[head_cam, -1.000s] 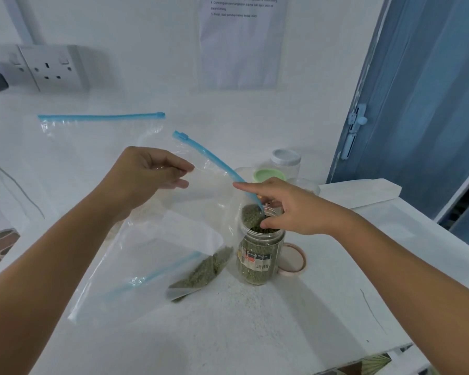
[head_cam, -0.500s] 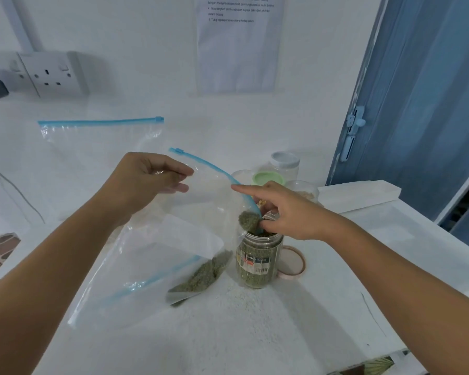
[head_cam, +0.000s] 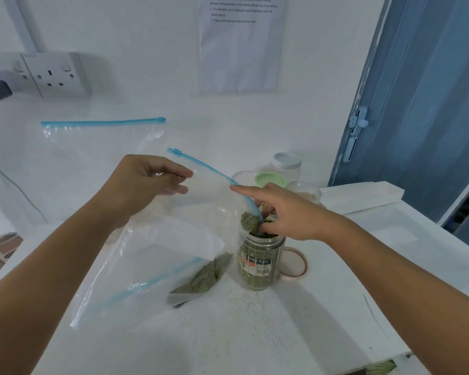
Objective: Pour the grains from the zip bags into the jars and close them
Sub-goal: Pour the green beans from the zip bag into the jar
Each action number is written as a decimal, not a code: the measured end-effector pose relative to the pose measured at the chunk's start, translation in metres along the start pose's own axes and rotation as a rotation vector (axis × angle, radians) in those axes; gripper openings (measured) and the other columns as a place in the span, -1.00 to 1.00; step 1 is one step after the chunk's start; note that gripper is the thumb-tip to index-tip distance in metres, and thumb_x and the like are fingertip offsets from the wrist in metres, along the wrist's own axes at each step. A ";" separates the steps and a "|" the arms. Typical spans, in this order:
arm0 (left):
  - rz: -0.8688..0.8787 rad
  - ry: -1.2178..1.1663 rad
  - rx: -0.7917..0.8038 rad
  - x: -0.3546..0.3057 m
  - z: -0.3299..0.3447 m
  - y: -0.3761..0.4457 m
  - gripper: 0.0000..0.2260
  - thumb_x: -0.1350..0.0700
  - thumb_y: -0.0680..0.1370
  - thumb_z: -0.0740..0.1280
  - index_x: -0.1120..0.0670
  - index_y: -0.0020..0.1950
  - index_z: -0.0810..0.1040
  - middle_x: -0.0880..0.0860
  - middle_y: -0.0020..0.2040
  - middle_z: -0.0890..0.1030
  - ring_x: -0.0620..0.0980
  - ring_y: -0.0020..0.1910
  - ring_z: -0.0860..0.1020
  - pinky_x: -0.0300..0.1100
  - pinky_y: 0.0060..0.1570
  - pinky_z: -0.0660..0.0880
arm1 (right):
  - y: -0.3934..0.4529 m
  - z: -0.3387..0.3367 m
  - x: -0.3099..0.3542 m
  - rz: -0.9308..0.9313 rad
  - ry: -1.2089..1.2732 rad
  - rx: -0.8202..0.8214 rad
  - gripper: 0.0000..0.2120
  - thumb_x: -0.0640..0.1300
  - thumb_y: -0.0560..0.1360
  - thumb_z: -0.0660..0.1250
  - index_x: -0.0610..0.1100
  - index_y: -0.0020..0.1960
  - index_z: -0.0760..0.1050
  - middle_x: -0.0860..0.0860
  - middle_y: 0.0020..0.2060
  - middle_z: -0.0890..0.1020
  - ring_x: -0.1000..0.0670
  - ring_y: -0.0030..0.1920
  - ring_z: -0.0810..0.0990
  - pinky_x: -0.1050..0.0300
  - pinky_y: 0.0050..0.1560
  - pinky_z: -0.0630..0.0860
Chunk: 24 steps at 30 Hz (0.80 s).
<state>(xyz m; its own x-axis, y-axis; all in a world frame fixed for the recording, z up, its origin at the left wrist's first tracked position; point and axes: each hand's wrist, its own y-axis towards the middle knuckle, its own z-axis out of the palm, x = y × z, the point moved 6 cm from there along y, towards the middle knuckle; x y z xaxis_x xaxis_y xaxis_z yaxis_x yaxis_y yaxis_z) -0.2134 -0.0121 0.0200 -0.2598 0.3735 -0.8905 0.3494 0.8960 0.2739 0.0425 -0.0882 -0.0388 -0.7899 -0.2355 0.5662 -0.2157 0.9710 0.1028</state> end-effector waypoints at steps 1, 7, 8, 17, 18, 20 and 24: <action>0.000 0.001 -0.001 0.000 0.000 0.000 -0.80 0.36 0.59 0.40 0.11 0.00 0.76 0.08 -0.06 0.76 0.06 -0.07 0.76 -0.10 0.14 0.63 | 0.000 0.000 0.000 -0.001 0.004 0.009 -0.06 -0.30 0.53 0.47 0.60 0.47 0.15 0.08 0.13 0.44 0.13 0.09 0.61 0.05 0.16 0.62; 0.011 0.001 0.000 0.000 -0.004 0.000 -0.81 0.35 0.59 0.40 0.12 0.01 0.76 0.07 -0.04 0.76 0.07 -0.06 0.76 -0.09 0.14 0.64 | 0.001 -0.003 0.002 -0.019 -0.026 0.048 -0.04 -0.29 0.53 0.42 0.62 0.48 0.07 0.03 0.07 0.42 0.03 0.01 0.55 0.16 0.02 0.54; 0.014 -0.002 -0.001 -0.001 -0.005 0.000 -0.81 0.35 0.59 0.40 0.12 0.01 0.76 0.08 -0.03 0.76 0.08 -0.06 0.76 -0.08 0.14 0.64 | 0.001 -0.004 0.002 -0.021 -0.049 0.049 -0.04 -0.28 0.53 0.41 0.62 0.48 0.06 0.04 0.05 0.41 0.03 -0.05 0.52 0.23 -0.06 0.48; 0.002 -0.009 -0.003 0.001 -0.004 -0.002 -0.82 0.35 0.58 0.41 0.13 0.02 0.76 0.07 -0.02 0.76 0.08 -0.06 0.76 -0.07 0.15 0.63 | 0.001 0.000 0.000 -0.023 -0.036 0.064 -0.01 -0.28 0.53 0.44 0.64 0.47 0.04 0.04 0.13 0.42 0.06 0.11 0.59 0.02 0.14 0.62; 0.000 -0.011 -0.004 0.002 -0.004 -0.002 -0.82 0.35 0.58 0.41 0.13 0.01 0.76 0.07 -0.02 0.76 0.08 -0.06 0.76 -0.08 0.15 0.64 | 0.000 0.000 0.000 -0.022 -0.034 0.066 -0.01 -0.29 0.53 0.44 0.65 0.46 0.05 0.04 0.14 0.42 0.06 0.12 0.61 -0.01 0.16 0.63; -0.002 -0.012 -0.006 0.002 -0.003 -0.002 -0.82 0.35 0.58 0.41 0.12 0.01 0.76 0.07 -0.03 0.76 0.08 -0.07 0.76 -0.08 0.14 0.64 | 0.000 -0.001 0.001 -0.019 -0.045 0.073 -0.01 -0.31 0.54 0.43 0.65 0.46 0.06 0.06 0.14 0.42 0.10 0.09 0.61 -0.01 0.14 0.65; 0.001 -0.011 -0.009 0.001 -0.004 -0.002 -0.81 0.37 0.58 0.41 0.13 0.01 0.76 0.06 -0.06 0.76 0.08 -0.08 0.76 -0.08 0.14 0.64 | -0.001 -0.003 0.004 -0.015 -0.090 0.081 0.00 -0.30 0.55 0.41 0.66 0.46 0.01 0.06 0.10 0.42 0.09 0.03 0.59 0.03 0.08 0.63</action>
<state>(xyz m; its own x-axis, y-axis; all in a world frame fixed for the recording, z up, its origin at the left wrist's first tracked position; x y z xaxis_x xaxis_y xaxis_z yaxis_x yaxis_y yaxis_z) -0.2178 -0.0124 0.0196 -0.2495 0.3718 -0.8942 0.3416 0.8978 0.2780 0.0416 -0.0900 -0.0346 -0.8338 -0.2565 0.4888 -0.2707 0.9617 0.0428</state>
